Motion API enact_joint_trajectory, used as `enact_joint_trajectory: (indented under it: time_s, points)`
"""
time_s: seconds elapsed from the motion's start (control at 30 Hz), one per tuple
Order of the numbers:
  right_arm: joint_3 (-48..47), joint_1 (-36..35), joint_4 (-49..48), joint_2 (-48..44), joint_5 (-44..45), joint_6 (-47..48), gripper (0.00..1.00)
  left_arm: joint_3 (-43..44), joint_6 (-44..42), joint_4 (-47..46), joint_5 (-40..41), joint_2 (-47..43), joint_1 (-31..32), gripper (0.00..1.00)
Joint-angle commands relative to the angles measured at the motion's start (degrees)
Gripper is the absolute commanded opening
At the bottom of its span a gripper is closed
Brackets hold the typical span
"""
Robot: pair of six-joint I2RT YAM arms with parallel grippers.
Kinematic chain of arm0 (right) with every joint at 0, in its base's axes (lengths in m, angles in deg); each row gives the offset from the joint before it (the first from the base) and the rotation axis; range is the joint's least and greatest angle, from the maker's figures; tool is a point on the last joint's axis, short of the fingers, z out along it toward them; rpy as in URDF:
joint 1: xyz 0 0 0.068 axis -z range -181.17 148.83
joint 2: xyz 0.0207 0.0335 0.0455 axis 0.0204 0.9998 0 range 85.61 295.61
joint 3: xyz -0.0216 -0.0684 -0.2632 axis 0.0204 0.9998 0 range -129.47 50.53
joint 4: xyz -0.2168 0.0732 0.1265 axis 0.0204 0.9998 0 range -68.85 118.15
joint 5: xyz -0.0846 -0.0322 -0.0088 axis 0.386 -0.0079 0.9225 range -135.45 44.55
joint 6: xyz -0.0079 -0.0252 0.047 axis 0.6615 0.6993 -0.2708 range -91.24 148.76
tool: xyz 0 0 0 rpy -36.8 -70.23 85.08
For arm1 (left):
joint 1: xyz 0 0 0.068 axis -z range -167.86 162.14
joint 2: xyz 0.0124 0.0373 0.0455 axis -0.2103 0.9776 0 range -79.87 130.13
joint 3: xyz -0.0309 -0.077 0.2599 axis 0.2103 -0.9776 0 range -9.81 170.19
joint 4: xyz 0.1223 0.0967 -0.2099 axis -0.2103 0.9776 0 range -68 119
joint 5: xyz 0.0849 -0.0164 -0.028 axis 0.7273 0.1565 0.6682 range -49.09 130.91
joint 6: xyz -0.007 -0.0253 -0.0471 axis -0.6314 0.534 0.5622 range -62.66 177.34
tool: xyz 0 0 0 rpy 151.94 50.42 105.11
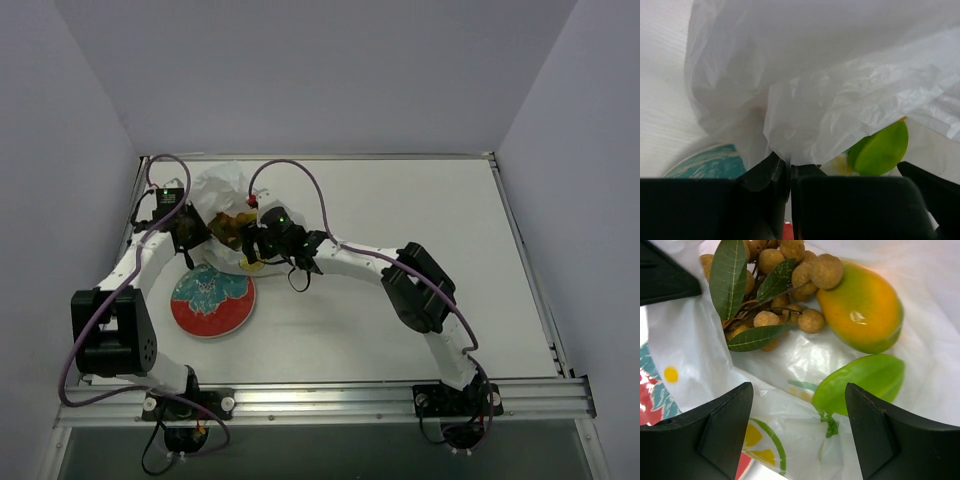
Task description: Take the fake fruits out of the plastic bag
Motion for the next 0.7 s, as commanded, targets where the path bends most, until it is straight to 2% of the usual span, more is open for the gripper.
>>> enact_joint_trajectory:
  time_s: [0.0, 0.1, 0.13, 0.2, 0.33, 0.4, 0.53, 0.67]
  points:
    - [-0.84, 2.51, -1.55, -1.05, 2.32, 0.45, 0.69, 6.27, 0.5, -9.8, -3.99, 5.04, -0.81, 0.02]
    - [-0.57, 4.44, -1.55, -1.5, 2.23, 0.54, 0.66, 9.26, 0.49, -14.56, -8.57, 7.69, -1.6, 0.02]
    - [-0.57, 4.98, -1.55, -1.5, 2.32, 0.46, 0.61, 9.87, 0.58, -14.91, -9.1, 8.13, -1.86, 0.03]
    - [-0.22, 6.03, -1.55, -1.76, 2.67, 0.46, 0.58, 9.62, 0.85, -16.75, -10.94, 8.84, -3.18, 0.03]
    - [0.66, 6.91, -1.72, -1.85, 6.35, 1.07, 0.44, 5.58, -0.56, -17.81, -12.0, 8.57, -5.38, 0.02]
    - [0.31, 7.18, -1.81, -1.32, 7.67, 0.72, 0.33, 3.39, 0.4, -18.69, -13.22, 9.19, -6.09, 0.02]
    - [-0.74, 7.44, -1.72, -1.67, 5.4, 0.54, 0.36, 1.89, 1.37, -18.69, -14.11, 10.24, -5.03, 0.02]
    - [-2.24, 7.35, -2.16, -2.11, 2.76, -1.91, 0.51, -1.54, 3.38, -21.04, -14.73, 6.83, -4.24, 0.02]
